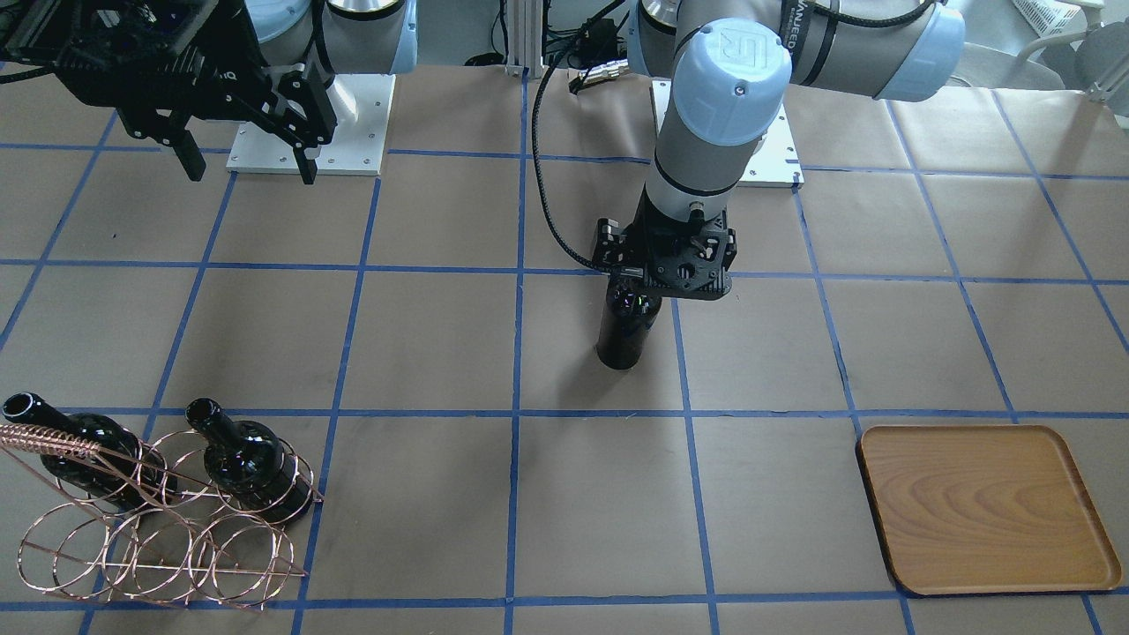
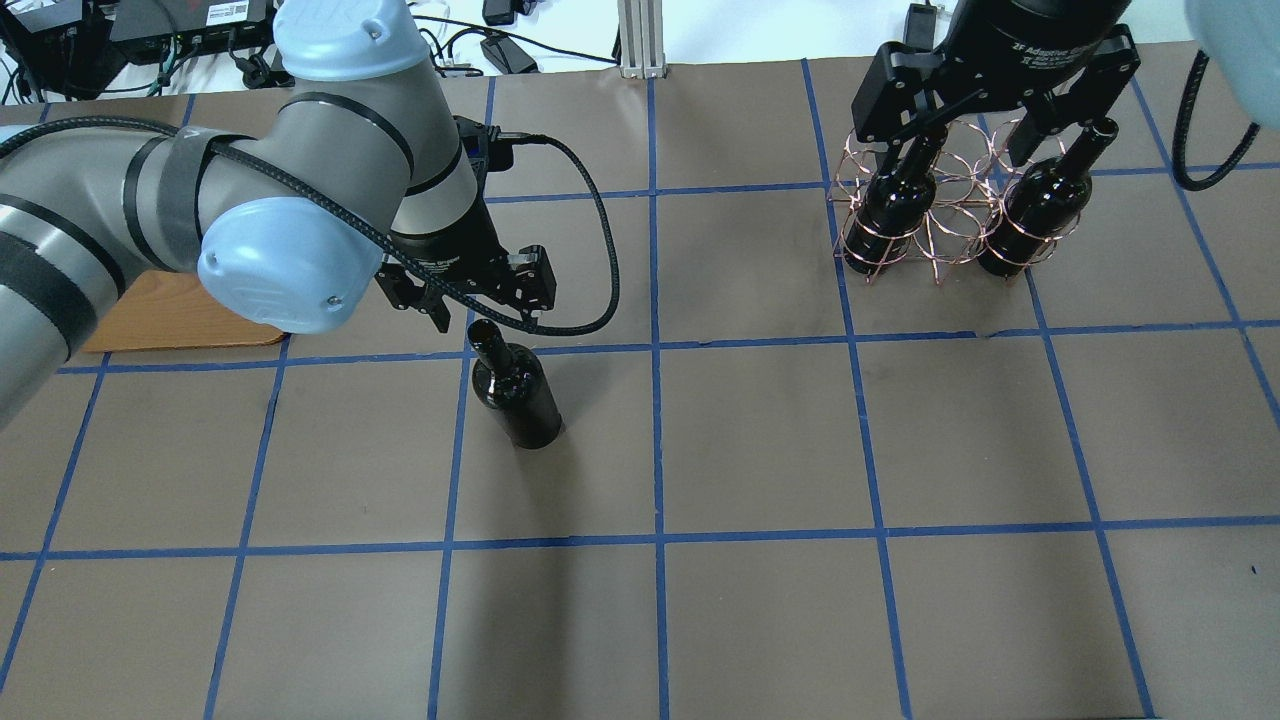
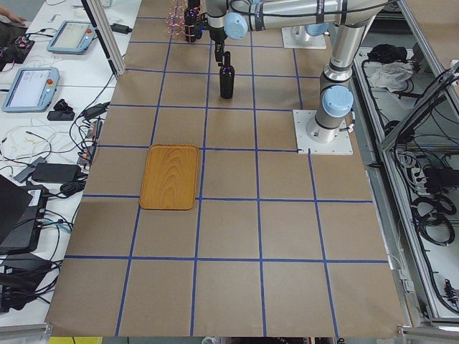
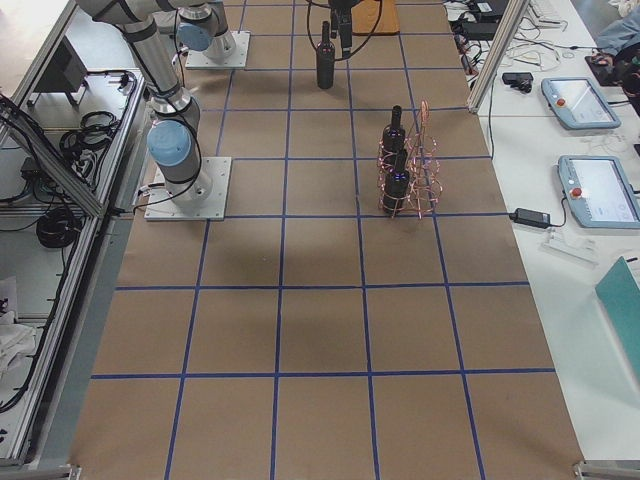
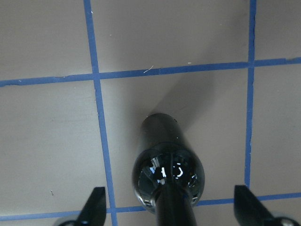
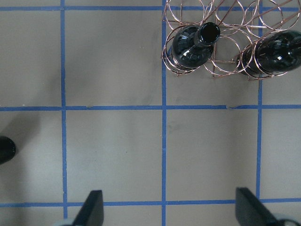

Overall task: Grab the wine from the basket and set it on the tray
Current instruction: 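Lower the left gripper and close it on the bottle neck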

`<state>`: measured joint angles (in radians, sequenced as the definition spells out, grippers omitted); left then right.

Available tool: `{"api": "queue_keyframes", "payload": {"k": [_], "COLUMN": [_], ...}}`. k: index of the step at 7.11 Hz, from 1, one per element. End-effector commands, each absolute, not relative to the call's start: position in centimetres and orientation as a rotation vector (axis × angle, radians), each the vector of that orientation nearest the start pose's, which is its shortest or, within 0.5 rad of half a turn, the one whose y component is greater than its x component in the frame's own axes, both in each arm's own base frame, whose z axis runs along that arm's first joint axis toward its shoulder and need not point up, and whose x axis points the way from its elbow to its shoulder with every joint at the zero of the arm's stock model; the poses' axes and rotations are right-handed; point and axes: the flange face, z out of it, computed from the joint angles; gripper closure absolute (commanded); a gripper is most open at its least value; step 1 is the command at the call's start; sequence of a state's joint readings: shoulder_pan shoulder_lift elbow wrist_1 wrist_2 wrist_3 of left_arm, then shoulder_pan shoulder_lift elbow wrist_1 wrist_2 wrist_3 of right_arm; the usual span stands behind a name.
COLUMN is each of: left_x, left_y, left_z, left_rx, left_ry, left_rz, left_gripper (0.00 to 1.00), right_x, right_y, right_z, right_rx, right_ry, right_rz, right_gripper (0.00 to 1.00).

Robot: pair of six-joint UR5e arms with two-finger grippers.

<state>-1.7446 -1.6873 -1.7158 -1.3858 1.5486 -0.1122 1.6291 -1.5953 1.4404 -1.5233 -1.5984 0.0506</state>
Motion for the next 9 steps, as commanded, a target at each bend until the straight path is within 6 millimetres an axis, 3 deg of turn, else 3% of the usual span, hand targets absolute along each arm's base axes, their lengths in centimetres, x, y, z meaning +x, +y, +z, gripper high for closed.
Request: {"api": "queue_keyframes", "payload": {"k": [1,3,4,6,9], "left_x": [-22.47,-22.44,-22.46,-22.58,-22.3], "left_y": [-48.32,-48.07,-48.13,-48.09,-48.51], "left_z": [37.32,37.29,37.28,37.06,37.62], "left_rx": [0.089,0.087,0.087,0.088,0.092], "left_ry": [3.141,3.139,3.141,3.15,3.166], "left_rz": [0.184,0.204,0.204,0.224,0.211], "left_gripper": [0.01,0.03,0.39,1.0,1.0], "right_x": [15.87,15.87,15.93,15.93,15.9], "right_y": [-47.84,-47.84,-47.8,-47.8,-47.59], "right_z": [55.88,55.88,55.87,55.87,56.06], "right_rx": [-0.01,-0.01,-0.012,-0.012,-0.012], "right_ry": [3.159,3.159,3.16,3.16,3.162], "right_rz": [-0.169,-0.169,-0.167,-0.167,-0.17], "right_gripper": [0.0,0.0,0.0,0.0,0.0]}}
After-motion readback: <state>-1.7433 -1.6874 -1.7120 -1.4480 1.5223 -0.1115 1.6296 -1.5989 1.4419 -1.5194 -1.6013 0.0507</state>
